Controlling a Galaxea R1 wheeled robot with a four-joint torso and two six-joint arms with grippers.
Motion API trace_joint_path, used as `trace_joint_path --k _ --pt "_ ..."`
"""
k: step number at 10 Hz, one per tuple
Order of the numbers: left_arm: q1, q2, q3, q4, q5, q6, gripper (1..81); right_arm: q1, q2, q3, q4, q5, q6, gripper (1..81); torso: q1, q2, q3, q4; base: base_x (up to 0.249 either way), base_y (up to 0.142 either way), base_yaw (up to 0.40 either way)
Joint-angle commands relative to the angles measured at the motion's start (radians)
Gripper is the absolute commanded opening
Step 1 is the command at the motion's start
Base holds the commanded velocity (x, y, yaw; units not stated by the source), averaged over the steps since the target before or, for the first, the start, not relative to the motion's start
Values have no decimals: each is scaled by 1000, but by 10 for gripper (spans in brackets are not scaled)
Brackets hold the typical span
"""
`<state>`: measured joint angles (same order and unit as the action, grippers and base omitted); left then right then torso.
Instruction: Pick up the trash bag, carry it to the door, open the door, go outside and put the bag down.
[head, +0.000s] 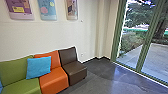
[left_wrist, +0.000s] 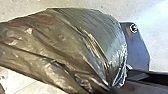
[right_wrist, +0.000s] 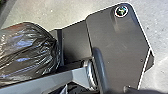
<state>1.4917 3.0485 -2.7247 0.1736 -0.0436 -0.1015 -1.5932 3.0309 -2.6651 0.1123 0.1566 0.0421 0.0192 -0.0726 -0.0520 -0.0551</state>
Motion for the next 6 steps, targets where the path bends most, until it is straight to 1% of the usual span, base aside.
trace_joint_path --k 1,6 --pt "-52 -2 3 12 51 6 10 43 -1 -14 -8 -51 1 811 0 0 0 0 0 0 -307" --pt "-53 -2 3 12 54 6 10 44 9 -25 -13 -51 -2 811 0 0 0 0 0 0 -318"
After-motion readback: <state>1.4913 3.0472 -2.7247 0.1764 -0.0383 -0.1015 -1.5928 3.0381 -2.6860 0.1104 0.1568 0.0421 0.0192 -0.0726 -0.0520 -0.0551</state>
